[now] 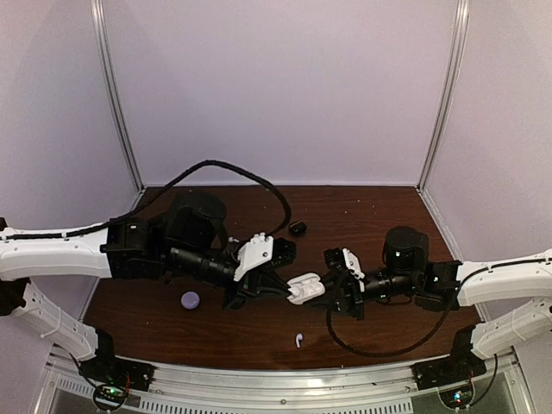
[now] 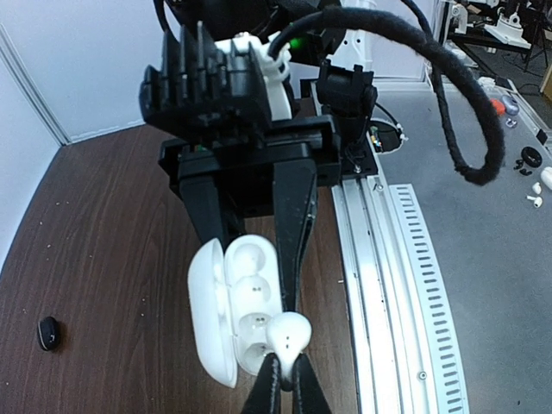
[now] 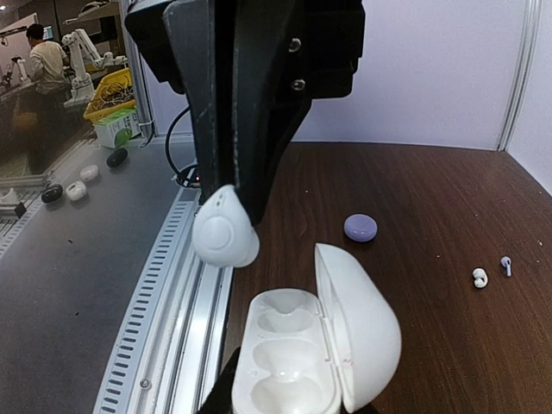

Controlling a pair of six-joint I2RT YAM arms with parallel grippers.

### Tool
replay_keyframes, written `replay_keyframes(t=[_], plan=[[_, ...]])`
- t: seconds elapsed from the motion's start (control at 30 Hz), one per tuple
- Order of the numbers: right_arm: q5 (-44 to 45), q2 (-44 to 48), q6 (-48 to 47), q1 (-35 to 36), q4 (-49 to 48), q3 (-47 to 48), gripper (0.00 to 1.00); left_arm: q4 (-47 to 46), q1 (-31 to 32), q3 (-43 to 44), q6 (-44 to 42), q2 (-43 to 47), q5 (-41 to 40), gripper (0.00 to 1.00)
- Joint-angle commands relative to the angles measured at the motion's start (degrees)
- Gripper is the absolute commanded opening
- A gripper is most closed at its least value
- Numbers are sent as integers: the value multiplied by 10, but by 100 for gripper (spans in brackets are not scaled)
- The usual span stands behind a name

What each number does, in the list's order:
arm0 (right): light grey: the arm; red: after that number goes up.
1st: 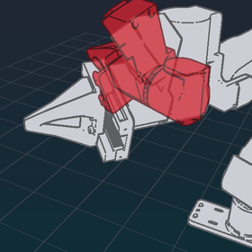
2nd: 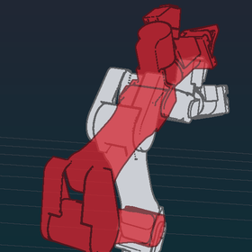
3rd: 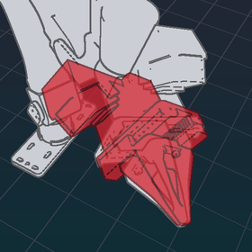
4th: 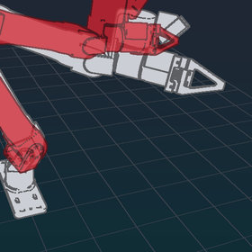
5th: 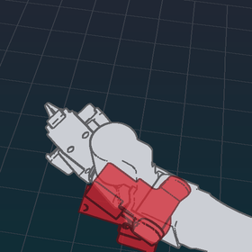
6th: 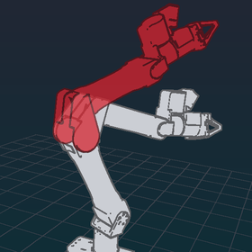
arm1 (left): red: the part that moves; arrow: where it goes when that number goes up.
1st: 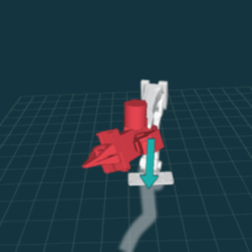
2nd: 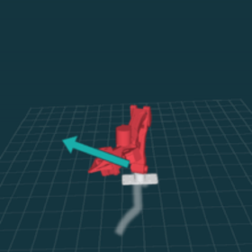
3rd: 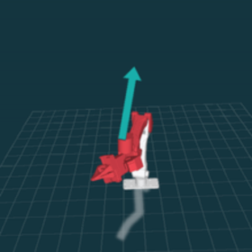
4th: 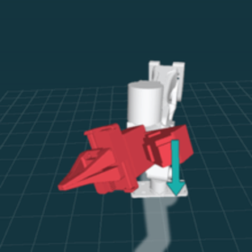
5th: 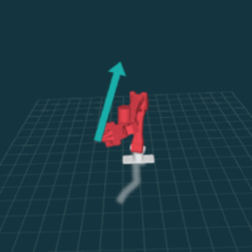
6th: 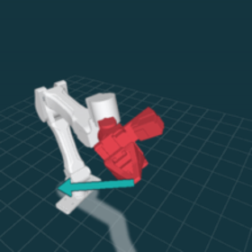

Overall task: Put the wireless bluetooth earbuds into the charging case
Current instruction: Insert the left earbud into the left side groove of the charging case.

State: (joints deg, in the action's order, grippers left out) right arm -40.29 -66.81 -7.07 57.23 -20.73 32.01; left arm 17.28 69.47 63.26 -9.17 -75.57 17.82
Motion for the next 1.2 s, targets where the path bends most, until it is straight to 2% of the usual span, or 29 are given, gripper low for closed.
replay_keyframes(t=[0.0, 0.4, 1.17], plan=[[0, -7, 12, 5, -12, 22, 0, 6, 6, 27, -4, -16, -8, 0], [1, -2, 0, 16, -6, 25, 0, 37, 5, 44, 19, -53, -77, 0], [10, -1, 0, 18, -7, 27, 0, 79, 6, 47, 7, -54, -74, 0]])
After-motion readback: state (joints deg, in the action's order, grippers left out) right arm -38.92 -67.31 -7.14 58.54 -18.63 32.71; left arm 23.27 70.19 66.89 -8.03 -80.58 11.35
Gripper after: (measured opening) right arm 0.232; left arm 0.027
